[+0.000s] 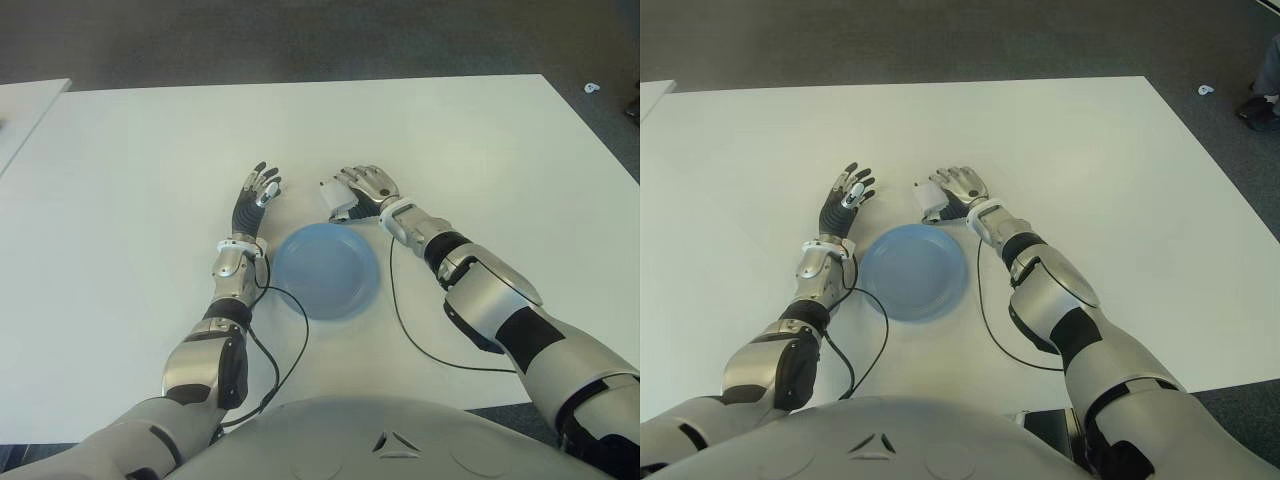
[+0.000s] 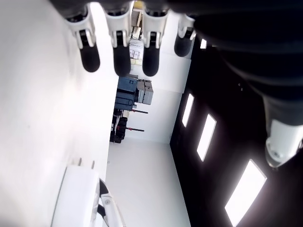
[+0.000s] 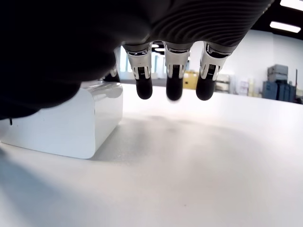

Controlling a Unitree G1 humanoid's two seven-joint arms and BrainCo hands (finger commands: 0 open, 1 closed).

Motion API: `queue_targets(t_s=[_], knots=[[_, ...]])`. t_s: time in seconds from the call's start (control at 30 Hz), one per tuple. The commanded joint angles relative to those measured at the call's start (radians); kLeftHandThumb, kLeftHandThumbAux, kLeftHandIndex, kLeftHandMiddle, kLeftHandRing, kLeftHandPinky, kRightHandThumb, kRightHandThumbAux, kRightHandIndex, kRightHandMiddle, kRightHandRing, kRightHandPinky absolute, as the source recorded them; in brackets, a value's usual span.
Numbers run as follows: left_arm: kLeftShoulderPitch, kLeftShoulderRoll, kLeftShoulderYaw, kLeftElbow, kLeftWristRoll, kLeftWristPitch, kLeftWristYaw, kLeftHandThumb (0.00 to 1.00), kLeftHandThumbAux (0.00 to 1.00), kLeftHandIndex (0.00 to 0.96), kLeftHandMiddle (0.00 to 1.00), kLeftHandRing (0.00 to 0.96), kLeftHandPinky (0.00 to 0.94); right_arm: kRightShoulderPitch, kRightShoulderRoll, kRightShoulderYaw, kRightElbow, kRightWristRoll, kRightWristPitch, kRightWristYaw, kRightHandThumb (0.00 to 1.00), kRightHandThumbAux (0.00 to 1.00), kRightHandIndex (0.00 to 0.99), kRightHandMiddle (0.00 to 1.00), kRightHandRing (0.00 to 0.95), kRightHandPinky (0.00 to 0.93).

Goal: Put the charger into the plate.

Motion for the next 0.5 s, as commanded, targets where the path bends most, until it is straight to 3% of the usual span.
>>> queue_targets(t_s=[0.03,0.07,0.2,0.33,0.5], knots=[[0.024,-0.013,-0.003,0.019,-0.012,0.028,-0.018,0.038,0.516,0.054,0.165,0.161,0.172,0.042,0.004,0.017,0.016,-0.024,0.000,-0.033,0.612,0.523,0.390,0.549,0.551,0.558],[0.024,-0.013,-0.002,0.020,-0.013,0.029,-0.019,0.040,0.517,0.055,0.166,0.162,0.173,0.042,0.003,0.017,0.016,-0.022,0.000,-0.040,0.649,0.586,0.406,0.587,0.588,0.587],[0.019,-0.013,-0.002,0.025,-0.014,0.031,-0.019,0.047,0.518,0.061,0.171,0.166,0.174,0.047,0.006,0.010,0.020,-0.014,0.022,-0.060,0.704,0.671,0.429,0.672,0.677,0.676],[0.014,-0.012,-0.002,0.029,-0.012,0.032,-0.017,0.050,0.516,0.066,0.174,0.167,0.172,0.050,0.017,-0.016,0.020,0.011,0.039,-0.059,0.730,0.699,0.439,0.777,0.782,0.825],[0.010,-0.011,-0.002,0.035,-0.010,0.032,-0.017,0.051,0.519,0.071,0.179,0.171,0.174,0.050,0.025,-0.043,0.018,0.033,0.042,-0.033,0.738,0.707,0.440,0.844,0.836,0.864]])
